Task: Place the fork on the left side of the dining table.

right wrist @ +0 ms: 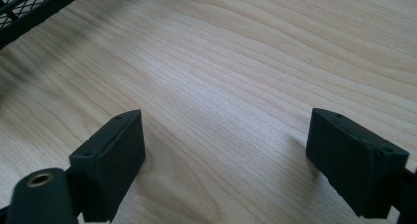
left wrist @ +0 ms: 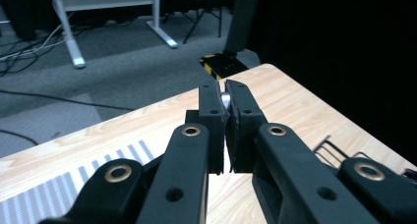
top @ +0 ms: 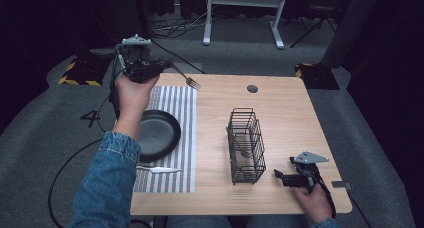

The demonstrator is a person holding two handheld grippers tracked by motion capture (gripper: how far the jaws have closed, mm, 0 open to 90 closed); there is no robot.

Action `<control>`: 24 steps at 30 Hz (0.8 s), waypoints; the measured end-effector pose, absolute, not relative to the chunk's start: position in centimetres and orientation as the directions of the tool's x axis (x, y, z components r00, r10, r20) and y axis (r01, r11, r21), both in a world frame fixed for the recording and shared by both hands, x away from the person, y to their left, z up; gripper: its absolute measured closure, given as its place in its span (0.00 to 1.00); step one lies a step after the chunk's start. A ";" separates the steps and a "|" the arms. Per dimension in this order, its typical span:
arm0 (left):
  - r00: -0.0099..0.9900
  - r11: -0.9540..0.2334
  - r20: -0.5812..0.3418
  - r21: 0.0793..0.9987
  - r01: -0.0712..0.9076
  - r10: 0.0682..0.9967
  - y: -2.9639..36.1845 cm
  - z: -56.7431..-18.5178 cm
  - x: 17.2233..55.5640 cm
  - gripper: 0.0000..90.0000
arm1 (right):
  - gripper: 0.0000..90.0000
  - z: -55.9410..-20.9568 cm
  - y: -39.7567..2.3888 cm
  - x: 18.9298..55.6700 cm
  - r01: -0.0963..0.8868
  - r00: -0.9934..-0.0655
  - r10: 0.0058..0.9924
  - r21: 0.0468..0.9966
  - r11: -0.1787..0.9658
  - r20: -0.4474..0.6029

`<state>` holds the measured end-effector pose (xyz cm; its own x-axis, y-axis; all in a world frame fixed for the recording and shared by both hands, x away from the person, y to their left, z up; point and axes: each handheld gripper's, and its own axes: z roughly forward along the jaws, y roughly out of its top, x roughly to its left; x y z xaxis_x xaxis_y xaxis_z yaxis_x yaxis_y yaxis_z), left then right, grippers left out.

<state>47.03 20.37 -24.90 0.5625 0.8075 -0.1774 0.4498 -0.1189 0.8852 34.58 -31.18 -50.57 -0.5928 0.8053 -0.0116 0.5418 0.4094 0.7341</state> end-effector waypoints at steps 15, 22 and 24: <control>0.469 -0.103 -0.170 0.859 0.502 0.866 23.0 -26.2 50.0 0.96 | 0.16 -50.6 -31.2 34.6 0.543 -0.592 0.806 0.735 0.407 -0.010; 0.433 -0.078 -0.203 0.833 0.548 0.878 23.8 -28.0 51.3 0.96 | 0.16 -50.6 -31.2 34.6 0.541 -0.593 0.805 0.736 0.408 -0.011; 0.424 -0.076 -0.202 0.829 0.555 0.883 23.8 -28.3 51.6 0.96 | 0.16 -50.6 -31.2 34.6 0.541 -0.593 0.805 0.736 0.408 -0.011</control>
